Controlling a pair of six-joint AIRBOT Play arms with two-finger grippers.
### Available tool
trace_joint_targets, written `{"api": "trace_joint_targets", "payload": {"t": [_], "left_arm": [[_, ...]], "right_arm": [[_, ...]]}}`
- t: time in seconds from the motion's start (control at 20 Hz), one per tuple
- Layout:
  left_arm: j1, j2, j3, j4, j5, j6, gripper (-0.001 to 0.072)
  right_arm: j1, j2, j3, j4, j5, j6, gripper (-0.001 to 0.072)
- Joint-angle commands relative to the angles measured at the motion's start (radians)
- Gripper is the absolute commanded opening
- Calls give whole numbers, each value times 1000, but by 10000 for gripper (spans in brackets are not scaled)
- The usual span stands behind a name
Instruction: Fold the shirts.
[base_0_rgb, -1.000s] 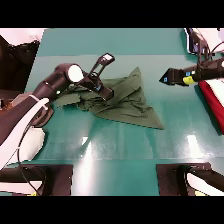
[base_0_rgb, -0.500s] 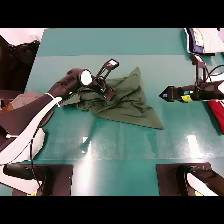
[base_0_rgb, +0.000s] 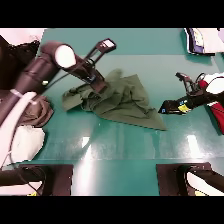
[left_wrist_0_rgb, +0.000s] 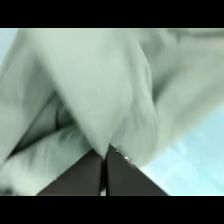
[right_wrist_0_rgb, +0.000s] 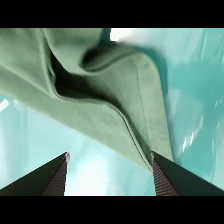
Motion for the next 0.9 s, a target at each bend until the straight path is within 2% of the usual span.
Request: {"api": "trace_joint_targets", "payload": {"t": [0.0,0.1,0.3,0.6,0.85], "left_arm": [[1,126,13,35,-225,-19,29],[1,171,14,60,-276,-34,29],[1,228,13,138,-306,-83,29],[1,233,13,138,-325,-104,29],[1,233,13,137,-325,-108,29]], "right_arm": [[-17,-86,-1,-1,70,-41,575],[-16,-118,-1,-11,62,-50,557],[-29,-166,-1,-132,56,-50,557],[-93,-183,-1,-130,-7,-51,557],[-51,-229,-1,-121,0,-55,557]]}}
